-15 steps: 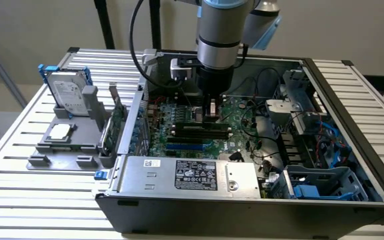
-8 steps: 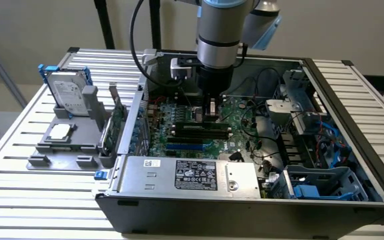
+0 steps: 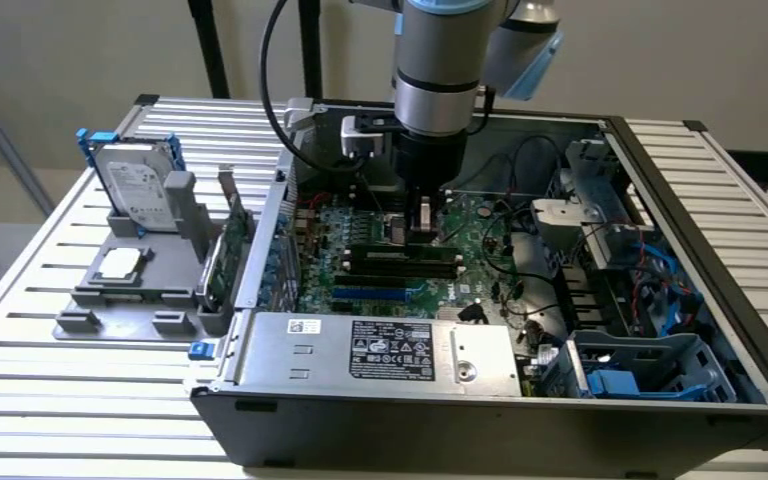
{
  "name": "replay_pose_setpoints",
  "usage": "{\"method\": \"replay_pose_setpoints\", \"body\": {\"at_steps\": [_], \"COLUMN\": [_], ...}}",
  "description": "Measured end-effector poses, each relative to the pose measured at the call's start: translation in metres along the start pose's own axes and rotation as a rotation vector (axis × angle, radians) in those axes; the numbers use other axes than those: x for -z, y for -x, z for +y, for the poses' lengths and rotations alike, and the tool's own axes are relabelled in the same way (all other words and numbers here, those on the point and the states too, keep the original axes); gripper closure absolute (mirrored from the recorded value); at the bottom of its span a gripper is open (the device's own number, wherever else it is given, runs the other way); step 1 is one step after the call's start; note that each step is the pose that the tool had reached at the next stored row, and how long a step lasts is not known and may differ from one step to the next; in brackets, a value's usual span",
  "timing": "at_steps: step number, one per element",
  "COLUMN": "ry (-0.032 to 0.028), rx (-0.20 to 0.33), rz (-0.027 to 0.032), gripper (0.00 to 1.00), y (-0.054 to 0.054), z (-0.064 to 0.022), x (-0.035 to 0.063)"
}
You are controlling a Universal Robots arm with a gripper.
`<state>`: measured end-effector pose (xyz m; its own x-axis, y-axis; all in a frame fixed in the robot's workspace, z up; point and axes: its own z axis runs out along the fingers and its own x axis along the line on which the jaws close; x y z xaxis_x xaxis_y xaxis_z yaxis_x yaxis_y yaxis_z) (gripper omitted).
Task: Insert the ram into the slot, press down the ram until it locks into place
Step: 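Insert the ram into the slot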
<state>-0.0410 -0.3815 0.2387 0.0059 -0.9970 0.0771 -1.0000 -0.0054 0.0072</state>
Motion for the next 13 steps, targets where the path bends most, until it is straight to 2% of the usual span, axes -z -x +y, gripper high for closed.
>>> {"method": "replay_pose_setpoints", "body": {"at_steps": [13], "ry": [0.0015], "rx": [-0.02], "rz": [0.0047], "gripper": [0.87], "y": [0.0004], "z": [-0.0007], "x": [-0.0022]}}
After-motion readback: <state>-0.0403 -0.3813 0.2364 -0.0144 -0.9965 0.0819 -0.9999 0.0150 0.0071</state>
